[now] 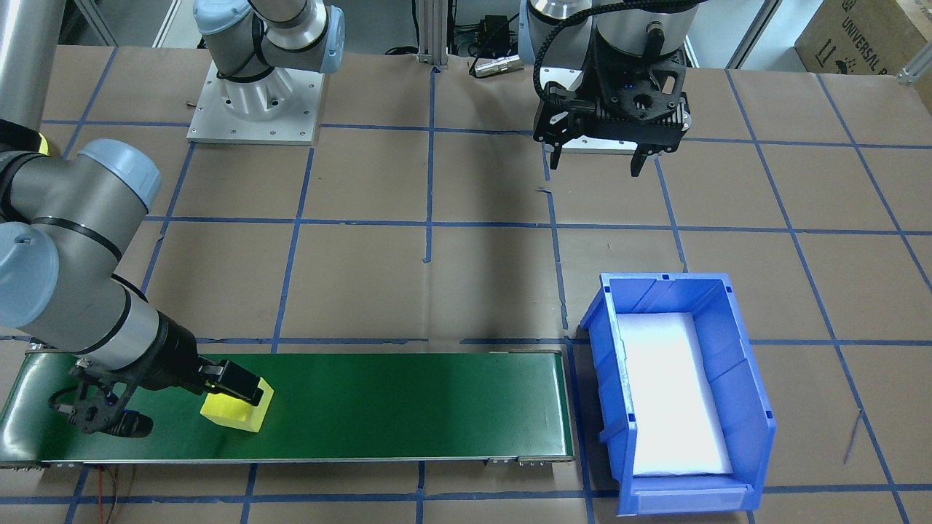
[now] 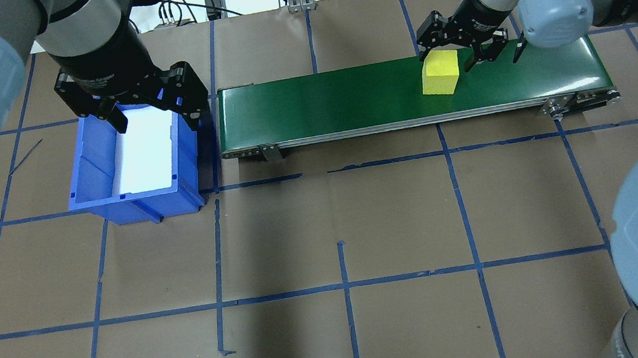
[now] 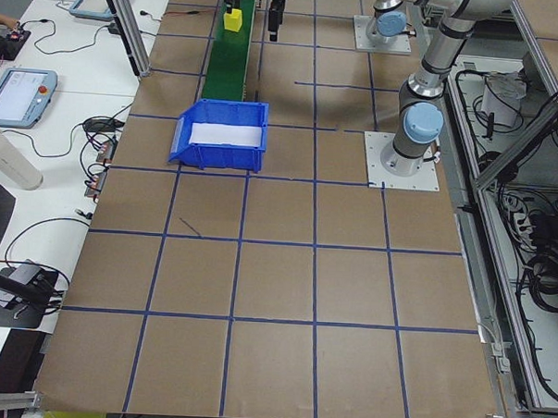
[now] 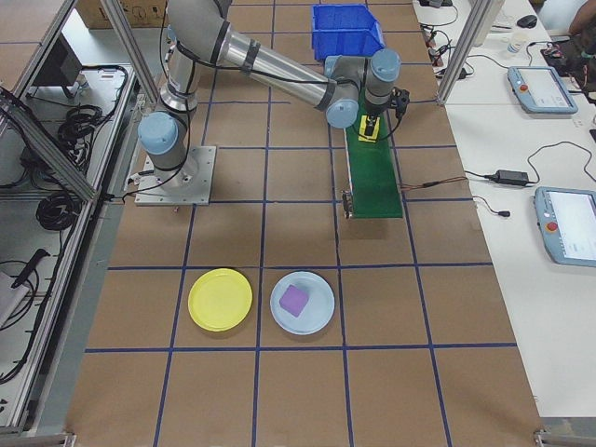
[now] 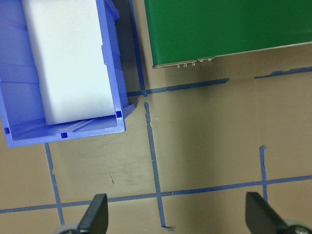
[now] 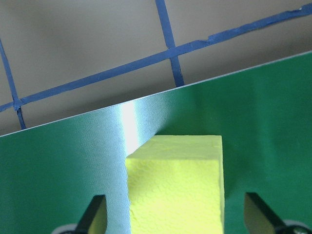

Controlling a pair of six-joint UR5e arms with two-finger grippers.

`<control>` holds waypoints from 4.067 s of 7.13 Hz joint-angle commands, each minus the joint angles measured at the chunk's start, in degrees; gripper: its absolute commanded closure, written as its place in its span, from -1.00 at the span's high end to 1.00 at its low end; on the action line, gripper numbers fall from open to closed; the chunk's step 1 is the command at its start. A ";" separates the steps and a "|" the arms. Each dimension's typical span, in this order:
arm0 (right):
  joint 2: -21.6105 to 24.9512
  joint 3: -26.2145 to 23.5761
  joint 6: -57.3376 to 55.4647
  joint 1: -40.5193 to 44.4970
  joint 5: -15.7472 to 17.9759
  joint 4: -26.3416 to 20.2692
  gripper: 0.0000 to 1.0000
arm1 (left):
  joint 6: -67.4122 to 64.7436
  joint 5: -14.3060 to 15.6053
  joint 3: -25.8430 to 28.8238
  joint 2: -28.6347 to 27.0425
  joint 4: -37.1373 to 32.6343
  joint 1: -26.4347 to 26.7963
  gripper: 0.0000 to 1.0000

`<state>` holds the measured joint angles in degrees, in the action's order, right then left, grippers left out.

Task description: Move block left to right into plate

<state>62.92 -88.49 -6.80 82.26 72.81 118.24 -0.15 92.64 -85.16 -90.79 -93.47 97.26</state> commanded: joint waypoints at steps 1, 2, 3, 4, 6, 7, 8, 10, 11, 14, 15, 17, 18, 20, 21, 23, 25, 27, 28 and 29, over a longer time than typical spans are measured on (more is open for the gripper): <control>-2.88 -0.11 2.48 0.01 0.84 2.78 0.42 | -0.11 -0.18 -0.09 0.00 0.04 0.04 1.00; -2.98 -0.11 6.15 -0.08 1.45 2.79 0.07 | -0.11 -0.18 -0.09 0.00 0.04 0.04 1.00; -2.11 0.24 7.93 -0.17 3.64 2.70 -0.16 | -0.11 -0.70 0.00 -0.08 0.48 0.04 1.00; 0.94 0.07 12.56 -0.17 8.36 2.18 -0.19 | -0.46 -0.71 0.17 -0.17 0.66 0.13 1.00; 6.57 -1.07 24.23 -1.39 15.93 -0.19 -0.19 | -0.46 -0.62 0.17 -0.09 0.66 0.13 1.00; 10.16 -2.99 26.99 -5.05 18.40 -3.77 -0.19 | -0.46 -0.62 0.26 -0.17 0.66 0.13 1.00; 14.20 -5.79 33.89 -10.05 18.51 -4.85 -0.19 | -0.98 -0.71 0.35 -0.70 1.62 0.21 1.00; 16.00 -9.06 49.43 -25.83 18.42 -5.82 -0.18 | -1.78 -1.41 0.26 -0.70 2.06 0.21 1.00; 16.00 -9.25 60.48 -35.14 17.99 -7.31 -0.18 | -1.69 -1.41 0.17 -0.70 2.07 0.21 1.00; 16.00 -12.39 77.95 -55.04 17.55 -8.20 -0.22 | -1.69 -1.41 0.26 -0.70 2.07 0.21 1.00; 16.00 -15.46 80.52 -59.62 16.85 -7.51 -0.25 | -1.69 -1.41 0.26 -0.70 2.07 0.21 1.00; 15.91 -23.45 81.16 -65.01 15.17 -4.36 -0.28 | -1.69 -1.41 0.26 -0.70 2.07 0.21 1.00; 15.83 -26.01 81.25 -66.94 15.17 -3.03 -0.28 | -1.69 -1.41 0.26 -0.53 2.07 0.21 1.00; 15.30 -26.65 85.17 -71.07 16.48 -2.14 -0.26 | -1.69 -1.50 0.26 -0.26 1.98 0.30 1.00; 15.12 -26.65 85.64 -72.49 16.58 -1.96 -0.18 | -1.69 -1.50 0.26 -0.26 1.98 0.30 1.00; 14.86 -26.30 86.60 -72.59 15.71 -0.21 0.71 | -1.69 -1.41 0.17 -0.26 1.98 0.30 1.00; 14.95 -26.03 90.47 -72.59 15.70 2.07 1.00 | -1.69 -1.50 0.17 -0.26 1.98 0.30 1.00; 15.65 -25.34 88.56 -70.24 15.70 4.78 1.00 | -1.52 -1.32 0.17 -0.26 1.98 0.39 1.00; 15.91 -23.77 85.76 -66.39 15.79 4.72 1.00 | -1.60 -1.41 0.17 -0.26 1.98 0.30 1.00; 16.17 -21.23 82.86 -60.78 16.57 4.20 1.00 | -1.61 -1.41 0.26 -0.26 1.98 0.30 1.00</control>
<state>78.78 -112.13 79.19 15.91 88.76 122.57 -1.73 91.26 -84.98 -91.05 -91.49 97.59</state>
